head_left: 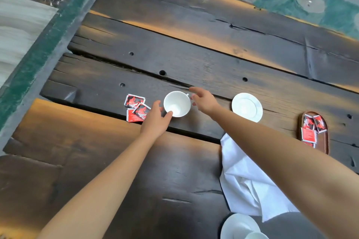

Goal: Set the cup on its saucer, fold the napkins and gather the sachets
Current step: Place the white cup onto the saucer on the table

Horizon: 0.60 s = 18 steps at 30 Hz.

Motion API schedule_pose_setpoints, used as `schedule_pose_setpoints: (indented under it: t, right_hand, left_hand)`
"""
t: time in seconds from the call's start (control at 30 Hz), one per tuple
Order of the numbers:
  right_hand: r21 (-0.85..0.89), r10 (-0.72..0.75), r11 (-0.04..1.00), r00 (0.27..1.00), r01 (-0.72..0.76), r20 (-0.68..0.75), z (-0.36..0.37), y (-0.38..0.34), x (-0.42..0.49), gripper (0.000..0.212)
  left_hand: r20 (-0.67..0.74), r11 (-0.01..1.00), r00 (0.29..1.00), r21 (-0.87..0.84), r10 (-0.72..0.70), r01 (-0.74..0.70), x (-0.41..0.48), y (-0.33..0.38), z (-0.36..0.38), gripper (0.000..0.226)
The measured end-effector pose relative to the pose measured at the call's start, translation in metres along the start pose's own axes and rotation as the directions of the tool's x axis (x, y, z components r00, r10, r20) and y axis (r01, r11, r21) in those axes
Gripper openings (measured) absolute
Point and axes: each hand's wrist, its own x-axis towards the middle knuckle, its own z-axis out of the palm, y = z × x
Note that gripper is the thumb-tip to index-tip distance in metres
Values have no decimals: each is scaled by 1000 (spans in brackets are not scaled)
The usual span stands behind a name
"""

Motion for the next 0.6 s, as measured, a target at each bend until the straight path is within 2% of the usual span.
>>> schedule_pose_setpoints:
  t: [0.13,0.3,0.43,0.6]
  right_hand:
    - [111,50,993,999,-50,0,6,3,7,29]
    - [215,111,971,994,-107,-7,7,13,7,3]
    - [282,170,943,984,-177,48,4,22,-1,13]
    - [346,184,918,981,-191,55,-2,29,-8,14]
  left_hand:
    - [-2,993,1000,-122,-6,5,4,3,9,41]
    - [-24,939,996,-337,-85,72,6,1,18,31]
    - [-40,903,991,-417,-130,101,10,4,19,29]
    - [-19,906,991,-407,-134,115,9,9,18,29]
